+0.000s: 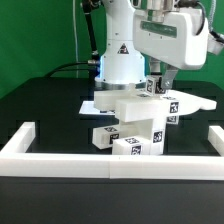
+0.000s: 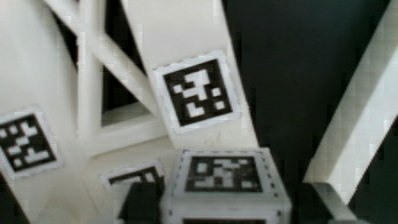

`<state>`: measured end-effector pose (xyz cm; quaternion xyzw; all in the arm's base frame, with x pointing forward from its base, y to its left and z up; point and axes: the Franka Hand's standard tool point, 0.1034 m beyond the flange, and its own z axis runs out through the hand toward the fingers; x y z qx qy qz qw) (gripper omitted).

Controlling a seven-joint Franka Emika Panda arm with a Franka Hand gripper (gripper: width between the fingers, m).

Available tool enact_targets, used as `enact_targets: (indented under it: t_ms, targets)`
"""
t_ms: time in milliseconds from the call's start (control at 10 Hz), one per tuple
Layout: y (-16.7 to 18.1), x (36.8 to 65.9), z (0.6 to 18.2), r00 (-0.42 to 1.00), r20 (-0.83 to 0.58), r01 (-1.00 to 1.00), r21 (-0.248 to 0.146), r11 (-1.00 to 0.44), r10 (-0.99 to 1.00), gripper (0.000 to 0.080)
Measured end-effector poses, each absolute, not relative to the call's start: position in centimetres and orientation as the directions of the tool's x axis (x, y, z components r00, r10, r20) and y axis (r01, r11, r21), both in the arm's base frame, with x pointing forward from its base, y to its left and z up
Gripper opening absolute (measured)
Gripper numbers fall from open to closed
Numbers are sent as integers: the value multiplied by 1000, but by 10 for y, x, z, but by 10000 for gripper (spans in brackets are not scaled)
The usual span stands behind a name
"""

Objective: Assemble chair

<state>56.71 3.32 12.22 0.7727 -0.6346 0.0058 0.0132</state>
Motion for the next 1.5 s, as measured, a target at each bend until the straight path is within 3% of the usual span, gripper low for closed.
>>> enact_targets:
  t_ms: [300,400,500,600,700,900,1500]
  targets:
    - [34,567,122,101,24,-995,10,-101,-995,294]
    - [34,567,122,126,25,-992,11,-126,-992,345]
    - [34,567,122,171,26,-985,14,-171,-985,534]
    - [34,568,123,210,26,-978,13,-209,-977,534]
    - [34,568,123,315,27,-949,15,-315,-949,613]
    - [34,570,124,488,30,-873,12,-487,-873,643]
    - [33,570,124,811,24,-585,22,-811,-584,649]
